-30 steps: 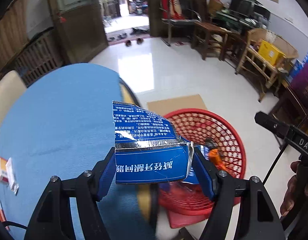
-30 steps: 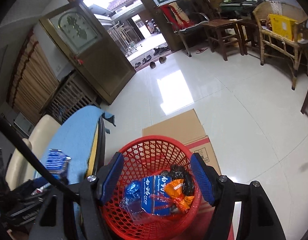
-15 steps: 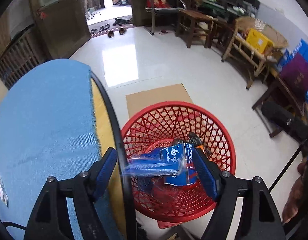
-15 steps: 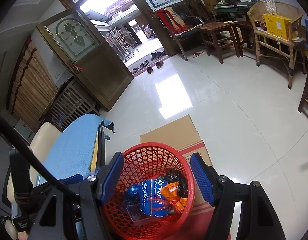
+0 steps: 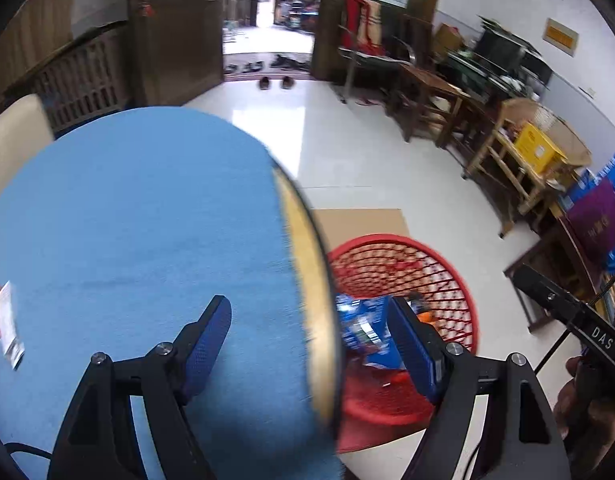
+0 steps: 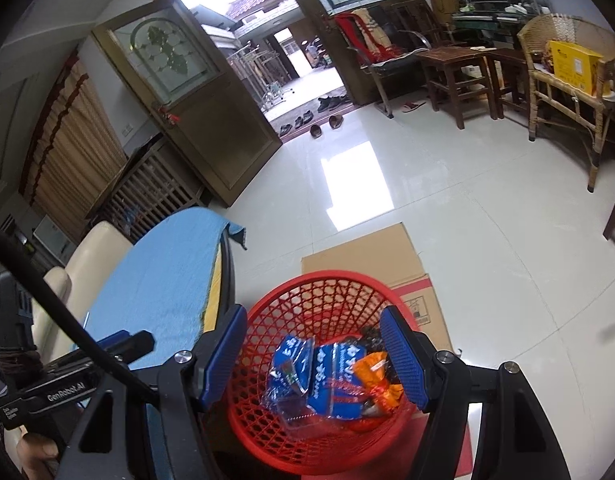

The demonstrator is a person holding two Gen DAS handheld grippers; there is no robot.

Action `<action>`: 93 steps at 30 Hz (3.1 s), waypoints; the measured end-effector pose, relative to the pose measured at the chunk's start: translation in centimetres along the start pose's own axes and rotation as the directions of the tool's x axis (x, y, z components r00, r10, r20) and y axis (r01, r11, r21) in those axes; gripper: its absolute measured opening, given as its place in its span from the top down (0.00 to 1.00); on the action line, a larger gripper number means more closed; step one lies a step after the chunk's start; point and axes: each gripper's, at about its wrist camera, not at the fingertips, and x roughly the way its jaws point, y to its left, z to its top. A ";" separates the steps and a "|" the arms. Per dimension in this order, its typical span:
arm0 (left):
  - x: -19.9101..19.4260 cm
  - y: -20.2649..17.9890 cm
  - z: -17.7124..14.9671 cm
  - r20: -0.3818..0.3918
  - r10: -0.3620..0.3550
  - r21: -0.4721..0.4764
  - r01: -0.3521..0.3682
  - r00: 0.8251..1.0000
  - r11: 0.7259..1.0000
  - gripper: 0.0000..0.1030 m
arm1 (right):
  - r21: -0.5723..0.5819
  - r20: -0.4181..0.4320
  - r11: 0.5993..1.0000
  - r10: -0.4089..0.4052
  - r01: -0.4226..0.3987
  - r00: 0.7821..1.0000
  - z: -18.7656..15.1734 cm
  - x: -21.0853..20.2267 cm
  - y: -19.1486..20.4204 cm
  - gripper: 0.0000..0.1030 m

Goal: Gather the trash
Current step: 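Drop the orange bag into the red basket while the left tool drops the blue carton, then grasp the white medicine box with the right tool while the left tool grasps the red-white box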

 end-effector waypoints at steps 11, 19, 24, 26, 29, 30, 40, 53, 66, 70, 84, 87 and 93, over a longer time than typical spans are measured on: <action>-2.3 8.0 -4.0 -0.010 0.102 -0.150 -0.103 0.995 0.983 0.22 | -0.130 -0.088 0.989 0.066 -0.077 0.994 -2.7 2.2 7.5 0.30; -4.1 12.6 -6.8 0.004 0.168 -0.231 -0.163 0.986 0.959 0.22 | -0.212 -0.152 0.970 0.087 -0.119 0.984 -5.2 3.4 12.3 0.30; -4.7 17.0 -9.9 -0.020 0.234 -0.323 -0.228 0.972 0.919 0.22 | -0.264 -0.202 0.954 0.088 -0.141 0.975 -6.8 4.5 15.0 0.29; -5.1 19.4 -11.4 -0.040 0.273 -0.373 -0.267 0.961 0.888 0.22 | -0.284 -0.225 0.946 0.091 -0.155 0.970 -7.4 5.1 16.2 0.29; -6.0 22.7 -13.4 -0.067 0.332 -0.427 -0.328 0.941 0.843 0.22 | -0.319 -0.265 0.931 0.093 -0.178 0.960 -8.4 6.3 18.2 0.29; -6.3 23.6 -14.0 -0.071 0.347 -0.445 -0.341 0.935 0.828 0.22 | -0.330 -0.278 0.925 0.095 -0.187 0.956 -8.7 6.7 18.9 0.29; -9.3 30.5 -18.5 -0.102 0.446 -0.587 -0.416 0.889 0.695 0.22 | -0.473 -0.402 0.803 0.170 -0.363 0.900 -13.9 11.0 31.6 0.29; -12.5 34.5 -20.8 -0.103 0.483 -0.641 -0.430 0.869 0.636 0.22 | -0.616 -0.446 0.657 0.165 -0.435 0.880 -20.7 18.6 46.2 0.29; -13.4 35.7 -16.4 -0.031 0.496 -0.639 -0.399 0.868 0.658 0.22 | -0.692 -0.419 0.616 0.083 -0.377 0.904 -21.9 23.9 50.3 0.54; -11.9 35.9 -13.3 0.000 0.483 -0.609 -0.383 0.876 0.694 0.22 | -0.679 -0.417 0.634 0.081 -0.370 0.905 -20.5 23.8 48.1 0.54; -3.4 39.1 -7.0 -0.102 0.458 -0.563 -0.431 0.883 0.705 0.23 | -0.593 -0.433 0.706 0.128 -0.389 0.892 -17.2 21.7 40.6 0.54; -3.0 38.9 -7.3 -0.126 0.465 -0.541 -0.454 0.876 0.709 0.54 | -0.582 -0.438 0.711 0.135 -0.395 0.889 -17.1 21.8 40.6 0.54; -4.6 37.1 -8.9 -0.121 0.481 -0.520 -0.468 0.869 0.715 0.54 | -0.572 -0.443 0.717 0.141 -0.400 0.886 -16.9 21.6 40.2 0.54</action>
